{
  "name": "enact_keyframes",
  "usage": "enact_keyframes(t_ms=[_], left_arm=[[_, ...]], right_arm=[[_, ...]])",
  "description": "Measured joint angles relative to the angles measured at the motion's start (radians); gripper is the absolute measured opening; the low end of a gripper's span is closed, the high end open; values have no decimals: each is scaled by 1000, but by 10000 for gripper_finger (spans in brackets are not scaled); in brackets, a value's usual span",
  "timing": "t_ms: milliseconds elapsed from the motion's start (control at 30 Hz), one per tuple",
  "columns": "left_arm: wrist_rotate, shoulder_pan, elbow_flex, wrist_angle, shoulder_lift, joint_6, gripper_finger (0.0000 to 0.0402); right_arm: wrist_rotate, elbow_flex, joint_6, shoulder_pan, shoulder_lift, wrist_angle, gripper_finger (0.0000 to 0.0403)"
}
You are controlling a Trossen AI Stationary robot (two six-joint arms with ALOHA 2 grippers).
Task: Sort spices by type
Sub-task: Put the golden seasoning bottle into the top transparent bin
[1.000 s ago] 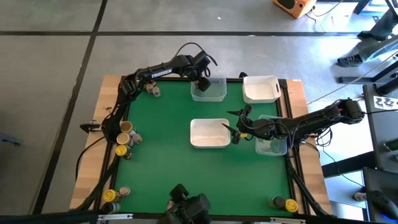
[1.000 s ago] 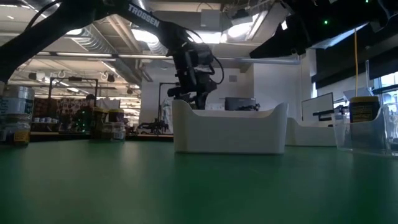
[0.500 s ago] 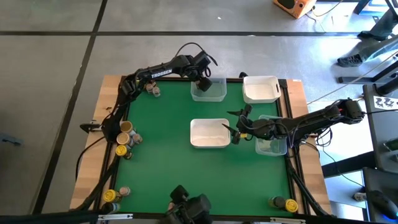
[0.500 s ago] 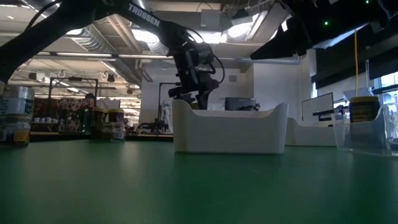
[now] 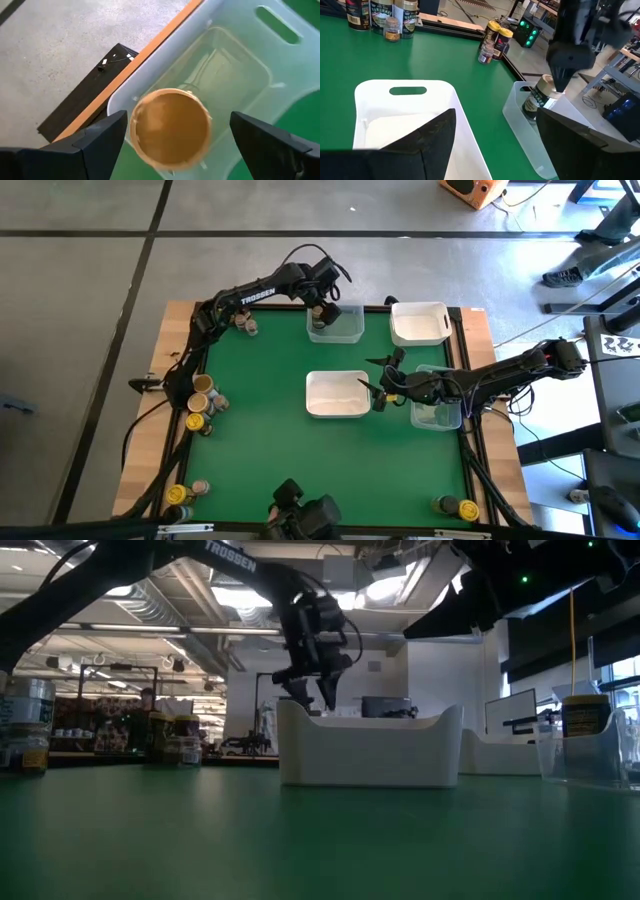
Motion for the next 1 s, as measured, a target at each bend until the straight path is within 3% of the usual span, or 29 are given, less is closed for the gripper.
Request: enact_keyframes(t_ms=[367, 667, 1000], left_arm=[[-2, -82, 257, -404, -2, 59, 349], [-143, -149, 203, -500, -147, -28, 349], [-159, -286, 197, -559, -328, -141, 349]], right_arm=[[18, 0, 0, 0, 0, 2, 276], [19, 0, 0, 0, 0, 2, 276], [22, 0, 0, 0, 0, 3, 276]])
